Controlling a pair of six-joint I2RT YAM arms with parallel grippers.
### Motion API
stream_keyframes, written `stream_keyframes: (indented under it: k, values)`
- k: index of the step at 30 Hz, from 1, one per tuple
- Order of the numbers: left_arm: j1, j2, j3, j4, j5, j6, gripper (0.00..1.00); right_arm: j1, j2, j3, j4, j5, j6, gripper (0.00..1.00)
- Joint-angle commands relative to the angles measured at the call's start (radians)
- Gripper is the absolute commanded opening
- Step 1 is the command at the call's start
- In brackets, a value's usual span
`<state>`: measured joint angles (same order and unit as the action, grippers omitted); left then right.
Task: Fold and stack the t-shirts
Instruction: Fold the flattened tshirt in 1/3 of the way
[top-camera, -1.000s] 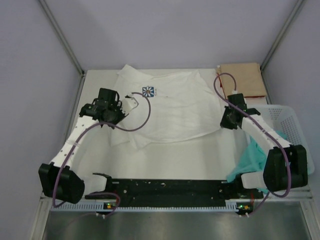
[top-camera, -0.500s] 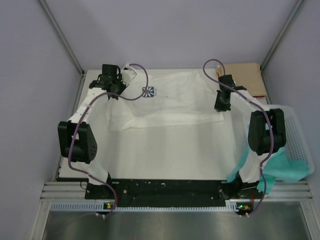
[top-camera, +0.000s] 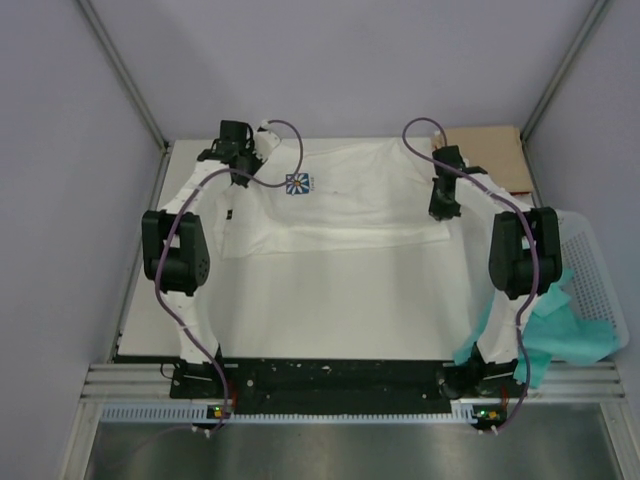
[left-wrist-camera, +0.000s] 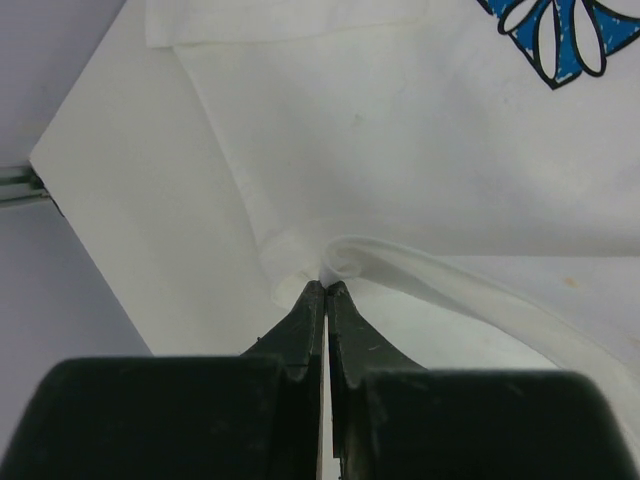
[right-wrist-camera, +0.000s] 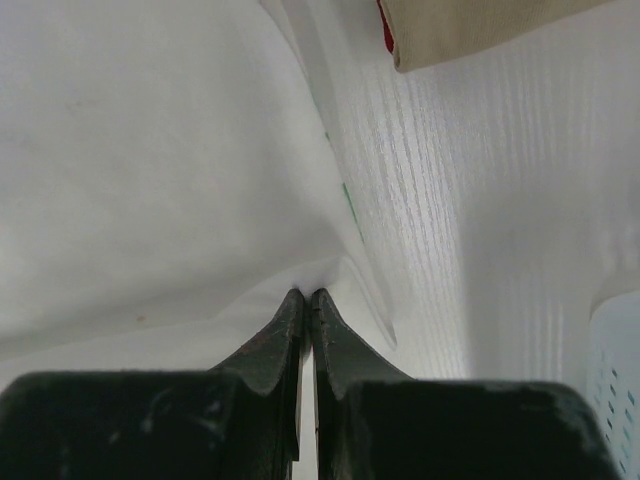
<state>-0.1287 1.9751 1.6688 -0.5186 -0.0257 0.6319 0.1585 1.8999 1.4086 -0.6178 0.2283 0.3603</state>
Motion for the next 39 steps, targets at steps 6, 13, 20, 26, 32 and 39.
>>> stream_keyframes:
  k: [6, 13, 20, 26, 32, 39]
  values:
    - [-0.005, 0.057, 0.088, 0.118, -0.025, 0.003, 0.0, -0.01, 0.039, 0.064, 0.004, 0.022, 0.003, 0.0]
    - [-0.023, 0.122, 0.123, 0.141, -0.098, -0.003, 0.0, -0.01, 0.06, 0.081, 0.004, 0.026, 0.002, 0.0]
    - [-0.02, 0.224, 0.291, 0.065, -0.262, -0.086, 0.14, -0.011, 0.117, 0.19, -0.01, 0.098, 0.005, 0.17]
    - [0.0, 0.252, 0.422, -0.049, -0.266, -0.17, 0.49, -0.01, 0.084, 0.256, -0.034, 0.16, -0.03, 0.64]
    - [0.011, 0.014, 0.17, -0.094, -0.007, -0.066, 0.5, -0.01, -0.111, 0.049, -0.053, 0.138, -0.015, 0.7]
    - [0.009, -0.352, -0.364, -0.129, 0.294, 0.343, 0.53, -0.01, -0.234, -0.213, -0.01, 0.02, 0.077, 0.69]
